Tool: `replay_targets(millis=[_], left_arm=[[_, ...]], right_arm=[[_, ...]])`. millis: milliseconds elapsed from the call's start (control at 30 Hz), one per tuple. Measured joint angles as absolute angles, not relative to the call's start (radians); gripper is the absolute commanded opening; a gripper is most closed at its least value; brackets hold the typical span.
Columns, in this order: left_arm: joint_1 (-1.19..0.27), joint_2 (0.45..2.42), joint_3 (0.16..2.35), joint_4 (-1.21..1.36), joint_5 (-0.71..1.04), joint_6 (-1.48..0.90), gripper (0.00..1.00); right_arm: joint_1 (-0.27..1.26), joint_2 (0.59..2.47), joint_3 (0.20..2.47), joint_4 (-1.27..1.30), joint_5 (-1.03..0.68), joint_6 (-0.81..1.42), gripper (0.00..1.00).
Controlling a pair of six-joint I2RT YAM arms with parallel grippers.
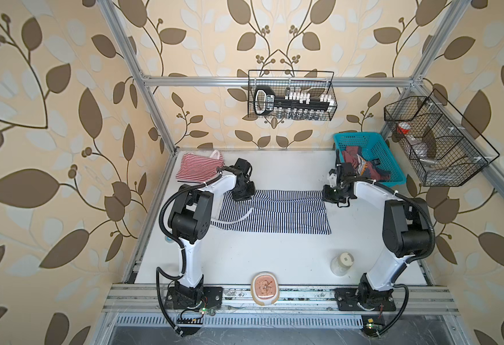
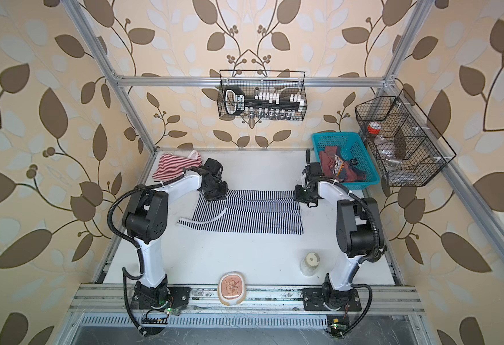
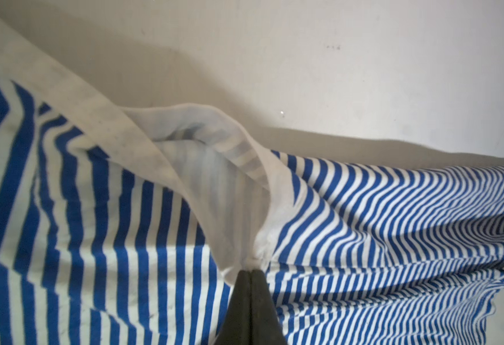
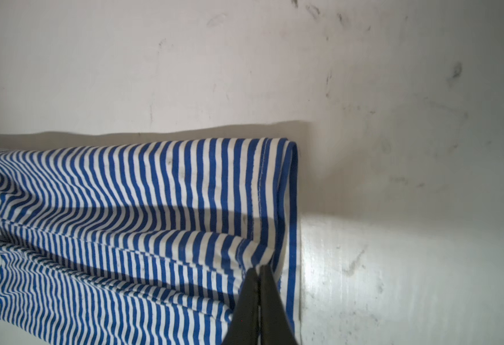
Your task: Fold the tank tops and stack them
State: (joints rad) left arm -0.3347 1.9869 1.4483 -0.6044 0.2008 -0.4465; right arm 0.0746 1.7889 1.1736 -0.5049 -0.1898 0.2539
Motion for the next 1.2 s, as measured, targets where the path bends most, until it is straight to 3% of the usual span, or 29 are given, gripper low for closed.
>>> replay_targets(millis=[167,400,667,767,1033,1200], left_arm=[[-0.335,1.964,1.418,-0.602,0.200,-0.453,0.02],[-0.353,1.897,1.395,-0.623,0.200,-0.464,0.30],[-0.363,1.848,1.414,-0.704,0.164,-0.464,0.36],[-0.355,1.891,1.540,-0.798,0.114,-0.459,0.37],[-0.326,2.243,2.161,-0.937,0.056,-0.418,0.35],[-0.326,2.388,2.262,-1.004,0.047,-0.394,0.32]], right_arm=[[0.081,1.789,1.159,-0.517,-0.169,0.254,0.00],[0.084,1.789,1.158,-0.541,-0.130,0.261,0.00],[0.084,1.787,1.157,-0.556,-0.119,0.266,0.18],[0.084,1.765,1.153,-0.566,-0.107,0.269,0.21],[0.085,1.664,1.120,-0.590,-0.058,0.273,0.25],[0.085,1.650,1.082,-0.593,-0.056,0.273,0.25]])
